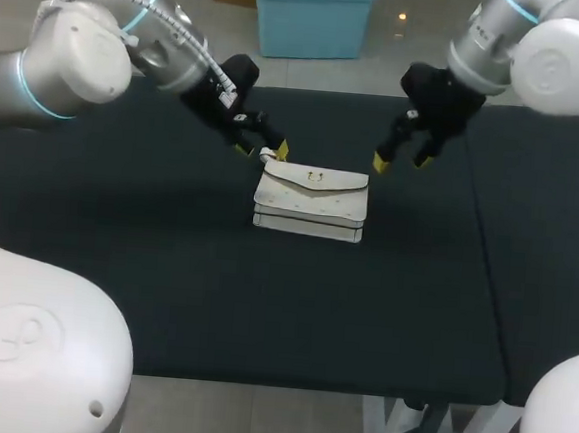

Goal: Pick up the bag, open it, inspect its contents, close it, and place it on the opposite side

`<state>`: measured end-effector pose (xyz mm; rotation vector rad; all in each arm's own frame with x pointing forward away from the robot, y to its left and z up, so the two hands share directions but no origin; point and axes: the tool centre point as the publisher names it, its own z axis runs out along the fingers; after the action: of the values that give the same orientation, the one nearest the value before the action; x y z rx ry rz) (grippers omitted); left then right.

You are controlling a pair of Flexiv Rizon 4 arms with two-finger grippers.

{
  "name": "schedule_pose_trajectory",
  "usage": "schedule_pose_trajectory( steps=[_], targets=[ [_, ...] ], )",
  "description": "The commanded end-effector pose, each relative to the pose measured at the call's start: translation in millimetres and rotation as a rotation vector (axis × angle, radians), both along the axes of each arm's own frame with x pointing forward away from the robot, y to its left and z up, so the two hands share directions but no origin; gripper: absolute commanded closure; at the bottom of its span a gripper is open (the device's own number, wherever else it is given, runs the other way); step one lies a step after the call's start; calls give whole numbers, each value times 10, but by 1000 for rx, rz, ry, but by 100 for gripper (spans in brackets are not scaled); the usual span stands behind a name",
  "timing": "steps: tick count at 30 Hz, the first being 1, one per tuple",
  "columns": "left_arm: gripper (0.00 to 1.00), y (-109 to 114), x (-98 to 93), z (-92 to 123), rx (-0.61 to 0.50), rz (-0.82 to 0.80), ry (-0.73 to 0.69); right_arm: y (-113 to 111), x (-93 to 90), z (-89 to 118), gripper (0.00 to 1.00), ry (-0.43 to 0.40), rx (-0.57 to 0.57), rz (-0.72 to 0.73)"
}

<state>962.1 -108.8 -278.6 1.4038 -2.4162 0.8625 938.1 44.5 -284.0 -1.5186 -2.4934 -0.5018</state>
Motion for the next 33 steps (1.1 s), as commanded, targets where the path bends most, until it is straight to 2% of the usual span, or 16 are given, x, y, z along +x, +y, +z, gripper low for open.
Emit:
schedule_pose_trajectory(
  steps=[1,3,5,17,18,19,24,30,33],
  targets=[
    [0,63,-59,-3,-310,673,244,19,-99,-124,0,23,177,-718],
    [0,105,-32,11,-351,654,306,28,-111,-143,0,15,174,-743],
    [0,144,-8,43,-327,610,346,49,-124,-157,0,9,162,-719],
    [0,144,-8,43,-327,610,346,49,-124,-157,0,9,162,-719],
    [0,99,-23,-38,-345,618,333,49,-124,-157,0,9,162,-719],
    [0,52,-69,-91,-360,560,362,49,-124,-157,0,9,162,-719],
    [0,-32,-153,-259,-404,385,408,127,-64,-239,0,64,229,-719],
    [0,-20,-101,-277,-408,300,425,108,104,-393,0,178,270,-704],
    [0,34,-55,-256,-415,274,442,135,145,-438,0,206,271,-695]
  ],
)
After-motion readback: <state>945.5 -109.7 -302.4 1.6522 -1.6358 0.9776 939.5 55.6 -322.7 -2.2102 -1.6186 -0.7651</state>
